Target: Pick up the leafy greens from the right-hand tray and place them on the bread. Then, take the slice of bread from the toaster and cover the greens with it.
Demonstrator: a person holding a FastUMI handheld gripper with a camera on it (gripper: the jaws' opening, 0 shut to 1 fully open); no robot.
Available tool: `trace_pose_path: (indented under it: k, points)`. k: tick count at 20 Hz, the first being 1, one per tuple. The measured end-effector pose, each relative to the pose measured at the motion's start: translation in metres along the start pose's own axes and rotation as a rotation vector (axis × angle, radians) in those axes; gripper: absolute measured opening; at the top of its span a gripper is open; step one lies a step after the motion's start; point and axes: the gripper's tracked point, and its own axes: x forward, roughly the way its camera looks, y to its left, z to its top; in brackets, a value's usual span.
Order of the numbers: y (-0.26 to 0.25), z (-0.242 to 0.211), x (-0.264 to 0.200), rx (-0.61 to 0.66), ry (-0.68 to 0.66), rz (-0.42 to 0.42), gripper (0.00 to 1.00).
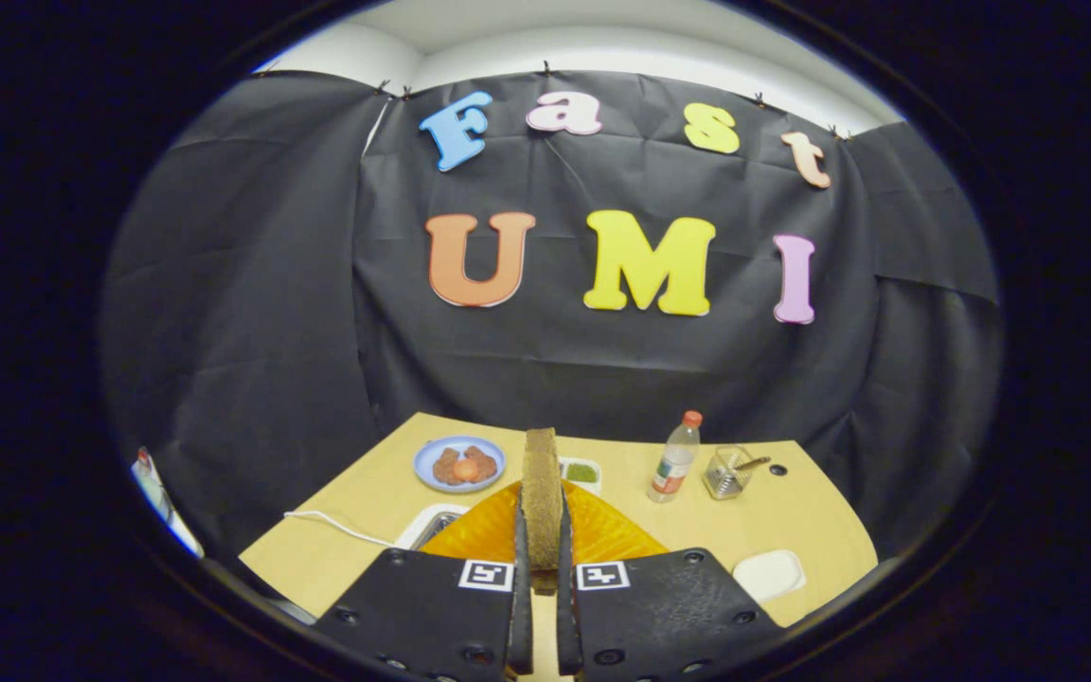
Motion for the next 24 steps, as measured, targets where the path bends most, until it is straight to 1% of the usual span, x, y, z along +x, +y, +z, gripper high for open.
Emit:
trace_pose_path:
  k: [2,5,11,12,16,20,24]
  points:
    - [-0.015,-0.034,0.010,0.006,0.054,-0.008,0.10]
    - [-0.035,-0.077,0.027,0.048,0.137,-0.014,0.10]
    - [-0.076,-0.136,0.058,0.166,0.220,-0.049,0.10]
    - [-0.081,-0.142,0.061,0.187,0.219,-0.049,0.10]
    - [-0.087,-0.163,0.072,0.264,0.193,0.004,0.10]
    - [-0.109,-0.183,0.080,0.291,0.151,0.025,0.10]
    - [-0.138,-0.205,0.088,0.247,0.164,-0.011,0.10]
